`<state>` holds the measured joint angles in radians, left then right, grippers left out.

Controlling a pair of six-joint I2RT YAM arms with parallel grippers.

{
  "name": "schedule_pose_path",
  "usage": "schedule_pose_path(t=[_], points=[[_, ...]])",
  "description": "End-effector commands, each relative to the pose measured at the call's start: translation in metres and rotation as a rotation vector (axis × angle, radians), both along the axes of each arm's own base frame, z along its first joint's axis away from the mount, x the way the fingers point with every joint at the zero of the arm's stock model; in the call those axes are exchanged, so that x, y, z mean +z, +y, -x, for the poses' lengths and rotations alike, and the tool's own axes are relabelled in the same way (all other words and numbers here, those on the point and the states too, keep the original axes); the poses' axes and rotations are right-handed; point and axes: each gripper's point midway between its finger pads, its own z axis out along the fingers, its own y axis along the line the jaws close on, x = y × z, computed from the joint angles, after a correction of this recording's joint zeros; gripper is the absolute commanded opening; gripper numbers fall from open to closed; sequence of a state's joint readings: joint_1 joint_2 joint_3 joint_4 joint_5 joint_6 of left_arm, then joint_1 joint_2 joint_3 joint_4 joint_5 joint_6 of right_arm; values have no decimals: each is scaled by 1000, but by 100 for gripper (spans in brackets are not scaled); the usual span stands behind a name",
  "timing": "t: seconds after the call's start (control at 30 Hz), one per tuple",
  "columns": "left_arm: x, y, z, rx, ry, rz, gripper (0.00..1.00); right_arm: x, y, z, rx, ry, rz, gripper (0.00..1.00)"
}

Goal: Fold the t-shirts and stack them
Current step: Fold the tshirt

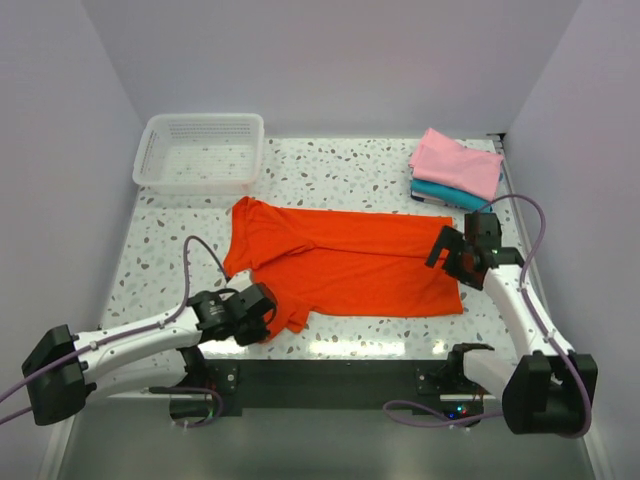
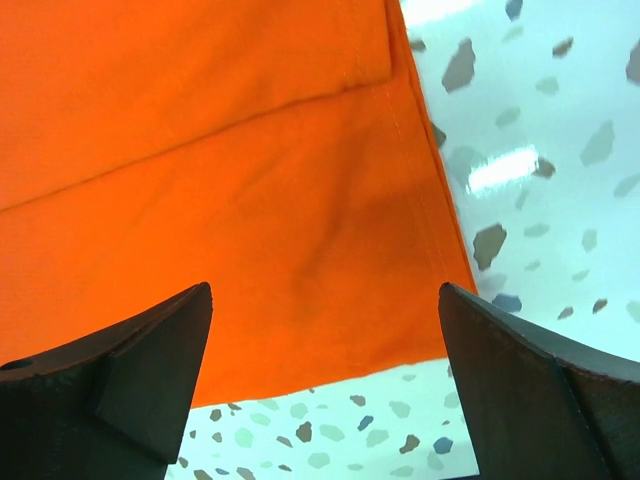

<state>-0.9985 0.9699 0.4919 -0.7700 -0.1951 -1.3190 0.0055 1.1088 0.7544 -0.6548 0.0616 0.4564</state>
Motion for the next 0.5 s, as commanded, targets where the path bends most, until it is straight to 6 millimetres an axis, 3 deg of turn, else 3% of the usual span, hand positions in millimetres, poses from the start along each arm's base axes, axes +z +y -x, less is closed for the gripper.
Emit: schedule_pose_path(t=[0.0,0.1,0.2,0.47], points=[[16,-11,-12,-32,-80,50,0,-4,0,20,-85,13,-30,99],[26,-15,-18,-46,-114,66,0,-11,2,36,-143,17,-66,99],[35,-19,-23,-55,-147,82,0,-33,14,54,-216,33,-159,99],[48,-23,-34,-56,-211,111,0,-51,17,62,-279,36,-199,98]])
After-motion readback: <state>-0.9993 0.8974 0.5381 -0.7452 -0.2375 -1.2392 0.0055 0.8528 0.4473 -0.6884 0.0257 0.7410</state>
